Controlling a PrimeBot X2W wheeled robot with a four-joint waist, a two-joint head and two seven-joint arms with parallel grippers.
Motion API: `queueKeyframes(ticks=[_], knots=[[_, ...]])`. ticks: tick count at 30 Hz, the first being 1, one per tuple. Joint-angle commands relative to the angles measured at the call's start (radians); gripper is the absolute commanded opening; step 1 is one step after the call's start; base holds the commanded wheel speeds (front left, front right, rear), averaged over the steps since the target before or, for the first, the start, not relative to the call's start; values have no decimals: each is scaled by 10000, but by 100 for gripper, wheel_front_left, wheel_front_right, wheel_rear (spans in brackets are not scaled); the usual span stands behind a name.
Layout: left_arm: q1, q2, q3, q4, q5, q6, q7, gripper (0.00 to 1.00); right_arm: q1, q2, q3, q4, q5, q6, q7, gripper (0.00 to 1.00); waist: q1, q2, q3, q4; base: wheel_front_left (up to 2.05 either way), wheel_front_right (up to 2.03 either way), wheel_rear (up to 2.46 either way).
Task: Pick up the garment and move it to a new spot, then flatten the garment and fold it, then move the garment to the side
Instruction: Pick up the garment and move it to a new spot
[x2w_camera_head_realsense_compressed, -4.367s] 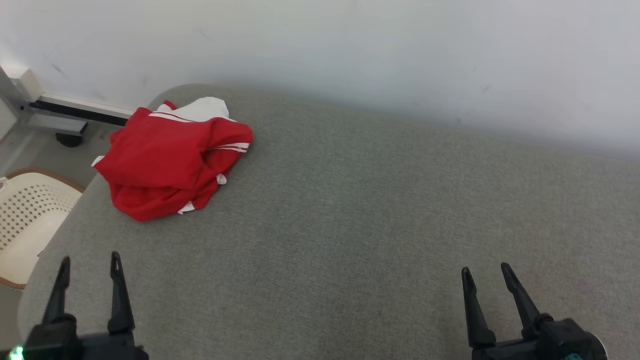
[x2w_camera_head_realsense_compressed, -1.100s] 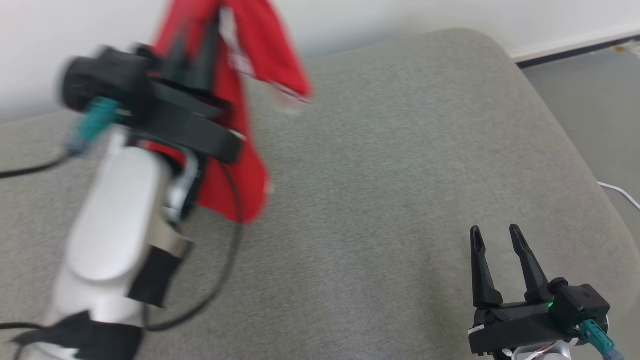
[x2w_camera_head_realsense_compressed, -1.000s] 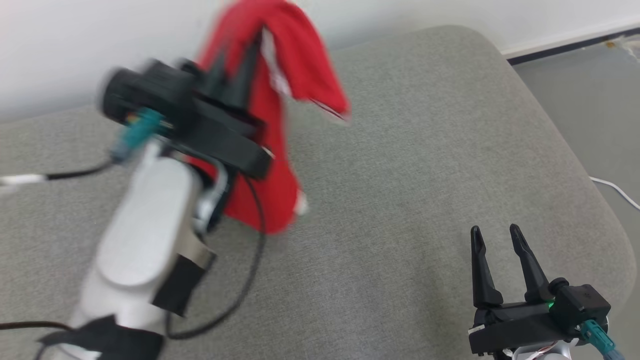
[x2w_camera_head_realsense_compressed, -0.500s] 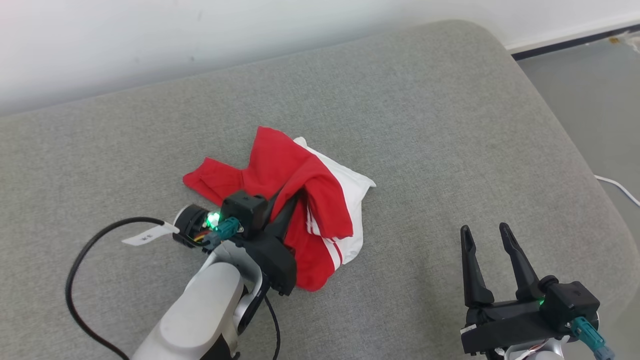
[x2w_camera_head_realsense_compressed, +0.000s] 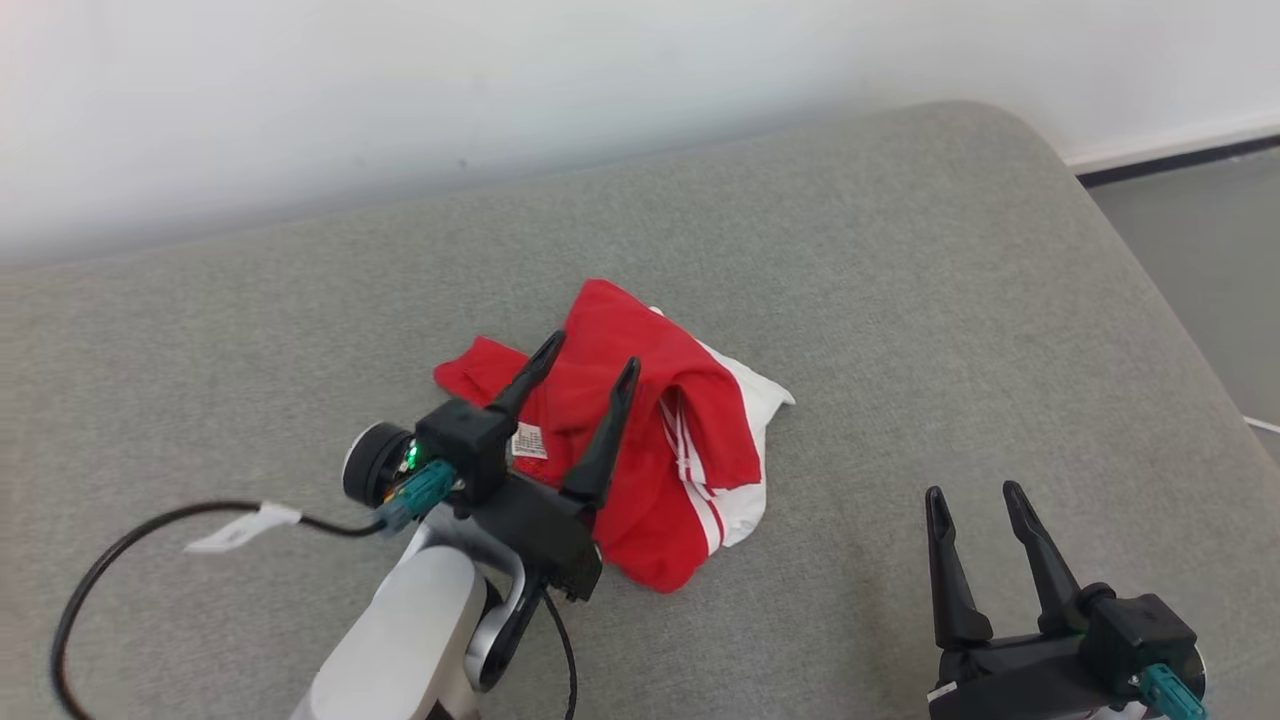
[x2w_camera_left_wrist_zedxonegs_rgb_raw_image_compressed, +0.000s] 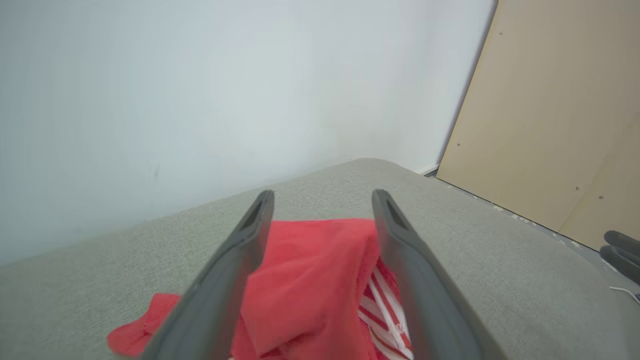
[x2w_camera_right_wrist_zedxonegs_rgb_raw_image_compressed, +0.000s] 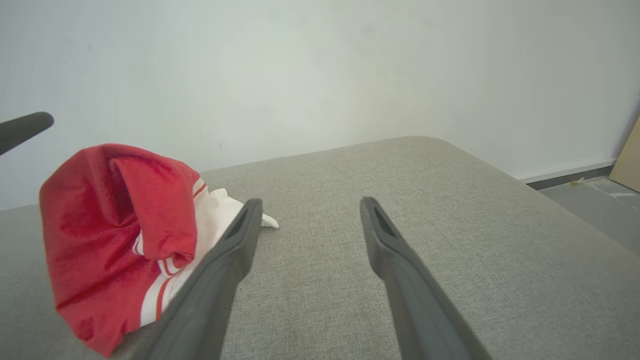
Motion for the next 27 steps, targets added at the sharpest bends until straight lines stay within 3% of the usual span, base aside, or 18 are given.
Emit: queueKeyframes(ticks=[1, 16, 27], knots=[[320, 10, 188, -277, 105, 22, -24, 100, 120, -12, -12, -1, -87, 34, -8, 100, 0, 0, -304, 326, 0, 0, 0], [3295, 541, 3215, -3192, 1578, 180, -26, 100, 339, -12, -149, -186, -261, 34, -8, 100, 0, 0, -621, 897, 0, 0, 0], [4866, 54, 4752, -4460, 2469, 104, -27, 100, 435, -12, -361, -251, -275, 34, -8, 100, 0, 0, -655, 1212, 0, 0, 0]])
